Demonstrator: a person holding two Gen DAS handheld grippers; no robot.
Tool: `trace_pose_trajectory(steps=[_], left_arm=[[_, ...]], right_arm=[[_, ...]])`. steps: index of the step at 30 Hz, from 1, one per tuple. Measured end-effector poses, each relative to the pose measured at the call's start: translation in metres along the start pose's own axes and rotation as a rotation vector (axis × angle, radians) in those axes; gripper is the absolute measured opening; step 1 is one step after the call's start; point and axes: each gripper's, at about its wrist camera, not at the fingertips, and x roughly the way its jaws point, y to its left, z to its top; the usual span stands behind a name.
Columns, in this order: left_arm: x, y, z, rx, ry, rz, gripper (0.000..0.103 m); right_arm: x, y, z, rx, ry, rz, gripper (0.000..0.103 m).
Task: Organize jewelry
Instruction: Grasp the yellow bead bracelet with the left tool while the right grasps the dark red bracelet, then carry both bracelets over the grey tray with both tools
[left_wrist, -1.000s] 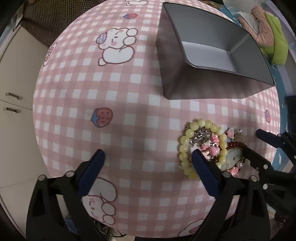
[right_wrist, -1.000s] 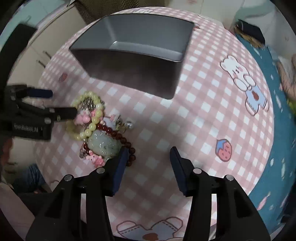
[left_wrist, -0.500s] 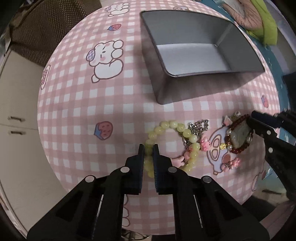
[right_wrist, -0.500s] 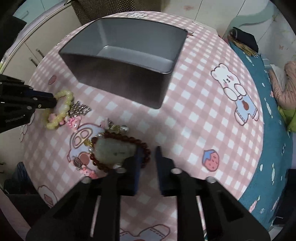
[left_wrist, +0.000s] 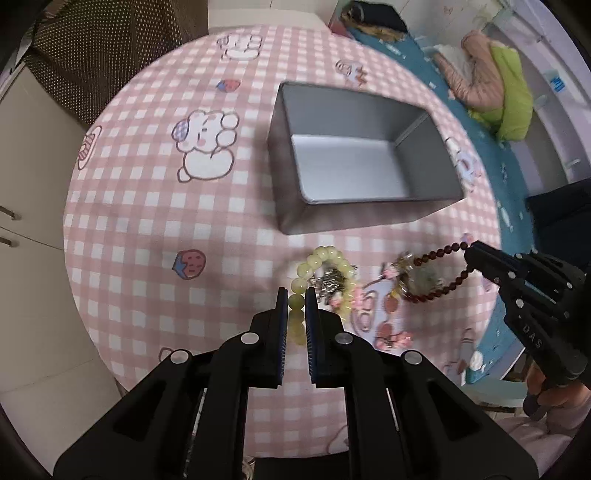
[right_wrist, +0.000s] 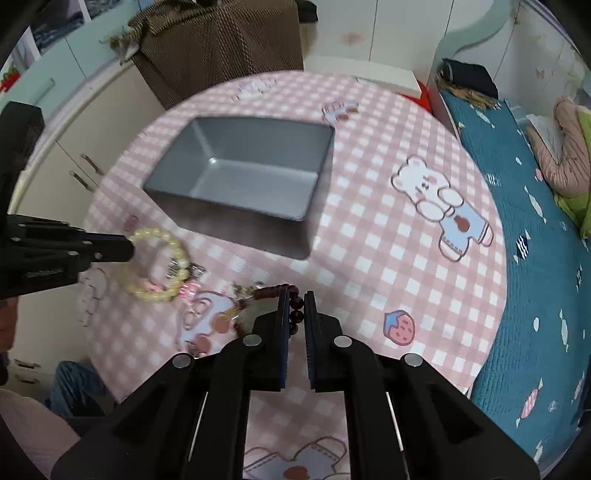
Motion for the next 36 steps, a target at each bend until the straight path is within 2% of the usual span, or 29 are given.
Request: trace_pose_trajectory(steps=[10,17,22,30,36], left_arm=[[-0.045,-0.014,-0.016,0.006,-0.110,-0.035,0.009],[-0.065,-0.024,-0.008,0.031,-0.174,-0.044,0.009],[-0.078,-0.031,0.003,0.051,-0.208,-0.056,0.009],[-0.079,-0.042,0.028,0.070,-0.231,-0.073,0.009],[-0.062,-0.045,0.052,0.066,-0.212,-0.080,0.009]], right_arm=[[-0.040,0.017,-0.006,-0.005,-0.096,-0.034,0.006],[-0.069,0.016,0.004,-0.004,-0.173,-0.076,0.006],[-0.086,0.016,0.017,0.000,-0.232,-0.075,0.006],[-0.084,0.021,0.043,-0.040,-0.259,-0.068,0.007],[-0.071,0.024,0.061,-0.071,-0.248,-0.039,0.007]])
